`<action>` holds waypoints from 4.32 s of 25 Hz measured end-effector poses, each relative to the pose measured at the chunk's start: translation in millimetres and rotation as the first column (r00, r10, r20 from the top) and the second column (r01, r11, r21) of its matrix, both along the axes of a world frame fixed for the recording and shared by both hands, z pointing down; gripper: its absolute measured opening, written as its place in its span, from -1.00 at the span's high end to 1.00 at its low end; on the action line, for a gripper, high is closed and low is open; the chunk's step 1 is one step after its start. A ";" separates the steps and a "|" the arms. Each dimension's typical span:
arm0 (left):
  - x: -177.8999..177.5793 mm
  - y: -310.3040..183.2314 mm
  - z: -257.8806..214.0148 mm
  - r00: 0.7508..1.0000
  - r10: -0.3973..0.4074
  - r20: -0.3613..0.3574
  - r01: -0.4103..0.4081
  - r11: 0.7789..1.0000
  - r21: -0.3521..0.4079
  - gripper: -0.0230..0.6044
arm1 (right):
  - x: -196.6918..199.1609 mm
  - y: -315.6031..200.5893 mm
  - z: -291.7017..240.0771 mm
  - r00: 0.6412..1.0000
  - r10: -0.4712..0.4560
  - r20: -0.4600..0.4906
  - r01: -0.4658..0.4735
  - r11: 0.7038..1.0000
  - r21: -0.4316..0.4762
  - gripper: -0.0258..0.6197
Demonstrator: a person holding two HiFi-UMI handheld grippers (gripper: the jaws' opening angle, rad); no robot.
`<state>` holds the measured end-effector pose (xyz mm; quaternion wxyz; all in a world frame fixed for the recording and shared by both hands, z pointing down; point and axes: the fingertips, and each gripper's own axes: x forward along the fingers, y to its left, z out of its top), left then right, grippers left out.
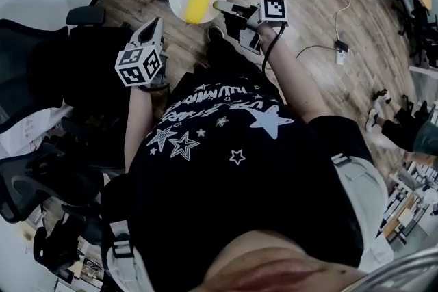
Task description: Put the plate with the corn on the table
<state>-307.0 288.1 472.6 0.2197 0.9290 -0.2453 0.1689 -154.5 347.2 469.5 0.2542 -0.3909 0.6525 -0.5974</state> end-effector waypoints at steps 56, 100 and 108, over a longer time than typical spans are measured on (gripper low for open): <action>233.9 -292.2 -14.9 0.923 -0.381 0.055 0.380 0.925 0.026 0.91 | 251.3 -348.4 3.8 0.933 -0.359 0.042 0.359 0.933 0.007 0.85; 249.9 -511.1 52.1 0.950 -0.303 0.068 0.310 0.941 -0.133 0.91 | 264.8 -549.0 84.9 0.936 -0.349 -0.054 0.340 0.932 -0.127 0.85; 265.5 -509.0 56.5 0.919 -0.381 0.103 0.393 0.907 -0.151 0.91 | 267.5 -558.4 94.3 0.892 -0.450 -0.044 0.439 0.885 -0.153 0.85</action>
